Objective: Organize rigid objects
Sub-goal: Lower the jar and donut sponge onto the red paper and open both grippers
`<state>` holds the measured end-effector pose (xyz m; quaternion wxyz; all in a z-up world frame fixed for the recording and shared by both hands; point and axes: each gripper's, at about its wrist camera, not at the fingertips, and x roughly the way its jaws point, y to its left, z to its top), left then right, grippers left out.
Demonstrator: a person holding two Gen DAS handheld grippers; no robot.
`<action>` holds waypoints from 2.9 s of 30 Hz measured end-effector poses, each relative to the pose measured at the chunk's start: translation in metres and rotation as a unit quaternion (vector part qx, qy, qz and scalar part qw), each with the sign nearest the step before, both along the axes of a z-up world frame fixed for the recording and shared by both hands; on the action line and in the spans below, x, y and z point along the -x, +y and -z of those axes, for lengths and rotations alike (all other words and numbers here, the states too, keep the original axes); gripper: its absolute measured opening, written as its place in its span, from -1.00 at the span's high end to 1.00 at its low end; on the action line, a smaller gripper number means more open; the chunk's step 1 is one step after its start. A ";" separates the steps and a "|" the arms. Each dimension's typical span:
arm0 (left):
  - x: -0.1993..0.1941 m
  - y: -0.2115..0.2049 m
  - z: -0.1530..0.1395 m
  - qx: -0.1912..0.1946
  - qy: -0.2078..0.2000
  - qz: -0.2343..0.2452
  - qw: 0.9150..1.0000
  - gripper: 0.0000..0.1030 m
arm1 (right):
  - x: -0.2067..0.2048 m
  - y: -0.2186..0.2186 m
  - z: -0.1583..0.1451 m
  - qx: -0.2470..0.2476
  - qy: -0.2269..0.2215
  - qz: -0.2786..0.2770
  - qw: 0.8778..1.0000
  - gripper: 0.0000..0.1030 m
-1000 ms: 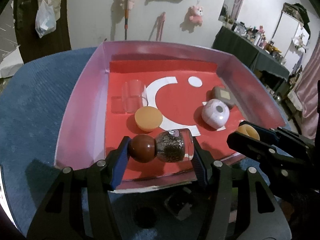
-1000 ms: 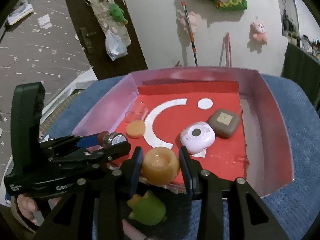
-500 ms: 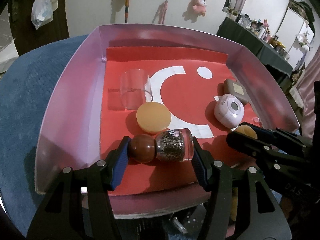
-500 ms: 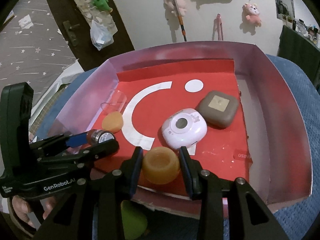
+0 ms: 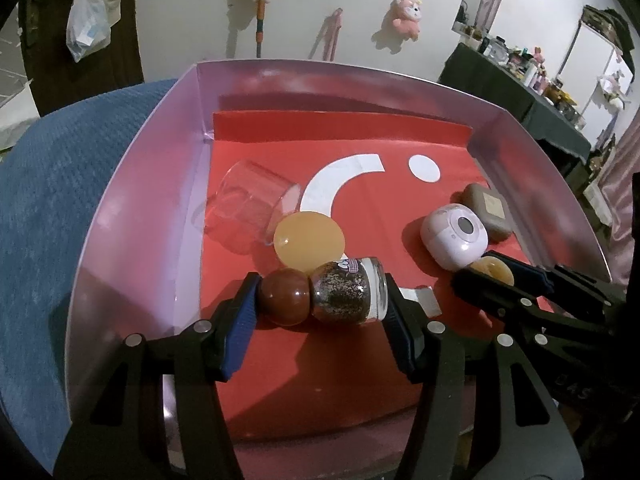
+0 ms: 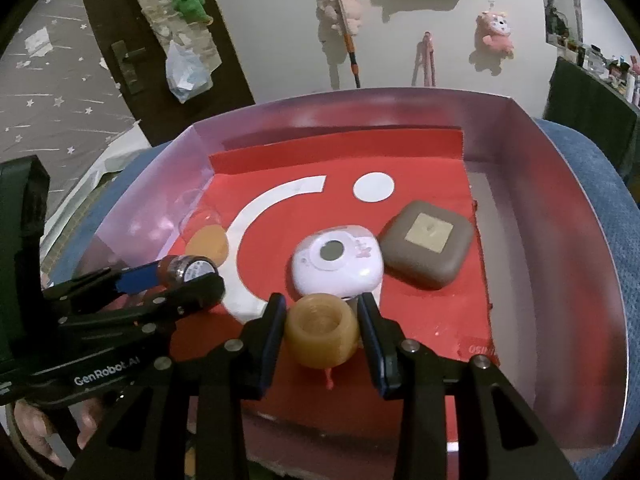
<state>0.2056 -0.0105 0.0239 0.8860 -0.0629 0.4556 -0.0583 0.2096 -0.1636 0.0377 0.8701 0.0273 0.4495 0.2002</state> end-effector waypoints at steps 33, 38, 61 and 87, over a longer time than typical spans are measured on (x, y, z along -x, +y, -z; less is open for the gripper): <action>0.000 -0.003 0.001 -0.012 0.002 0.002 1.000 -0.08 | -0.008 0.003 0.002 0.011 -0.001 0.008 1.000 0.22; 0.000 -0.003 0.002 -0.013 0.002 0.001 1.000 -0.08 | -0.009 0.002 0.002 0.010 -0.001 0.008 1.000 0.22; 0.008 -0.010 0.002 -0.040 -0.004 0.007 0.999 -0.10 | -0.002 -0.002 -0.004 0.001 -0.005 0.013 1.000 0.03; 0.040 -0.010 -0.030 -0.040 -0.054 0.007 0.998 -0.61 | 0.044 -0.015 -0.045 -0.016 -0.057 0.014 0.998 -0.28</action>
